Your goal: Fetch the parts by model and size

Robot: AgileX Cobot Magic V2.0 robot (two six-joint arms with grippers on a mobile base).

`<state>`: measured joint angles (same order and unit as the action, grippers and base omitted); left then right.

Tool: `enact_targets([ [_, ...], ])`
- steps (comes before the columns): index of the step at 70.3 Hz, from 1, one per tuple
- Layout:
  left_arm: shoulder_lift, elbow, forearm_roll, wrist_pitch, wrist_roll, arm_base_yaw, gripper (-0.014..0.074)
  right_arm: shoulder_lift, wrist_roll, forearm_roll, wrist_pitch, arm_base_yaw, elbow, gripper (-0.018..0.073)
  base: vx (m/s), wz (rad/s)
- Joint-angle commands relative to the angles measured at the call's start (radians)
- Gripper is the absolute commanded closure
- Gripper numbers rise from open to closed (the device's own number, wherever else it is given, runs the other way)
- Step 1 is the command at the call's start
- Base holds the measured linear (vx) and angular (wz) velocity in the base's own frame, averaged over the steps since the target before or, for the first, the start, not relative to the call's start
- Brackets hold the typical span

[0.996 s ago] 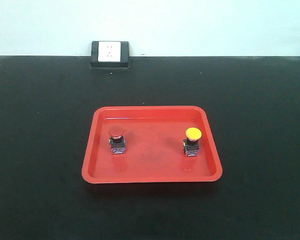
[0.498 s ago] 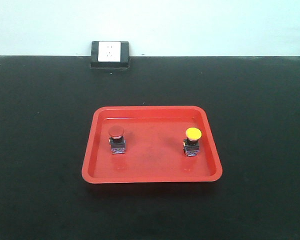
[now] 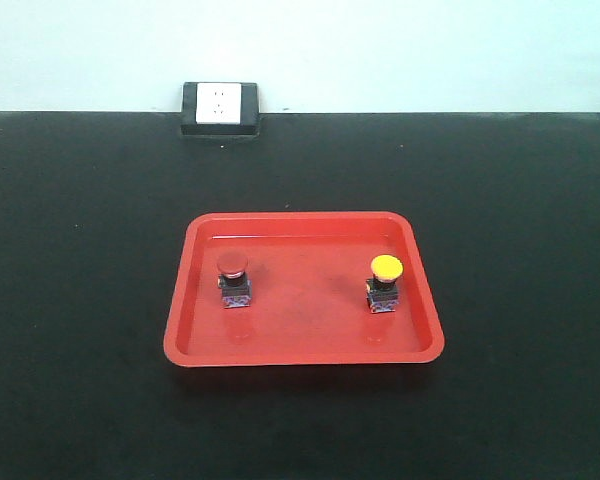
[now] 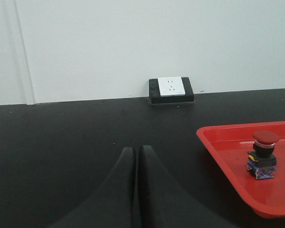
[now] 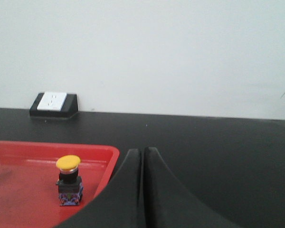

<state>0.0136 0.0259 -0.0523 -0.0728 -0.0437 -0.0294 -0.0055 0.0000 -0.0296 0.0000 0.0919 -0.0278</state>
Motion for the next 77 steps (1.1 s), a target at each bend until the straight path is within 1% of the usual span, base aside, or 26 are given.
enact_targets([
  [1,0.014,0.004,-0.009,0.079,0.005,0.001,0.0603,-0.019,0.000,-0.010,-0.083,-0.002,-0.010,0.0569,0.00,0.00],
  [77,0.014,0.004,-0.009,0.079,0.005,0.001,0.0603,-0.018,0.000,-0.005,-0.069,-0.002,-0.010,0.0569,0.00,0.00],
])
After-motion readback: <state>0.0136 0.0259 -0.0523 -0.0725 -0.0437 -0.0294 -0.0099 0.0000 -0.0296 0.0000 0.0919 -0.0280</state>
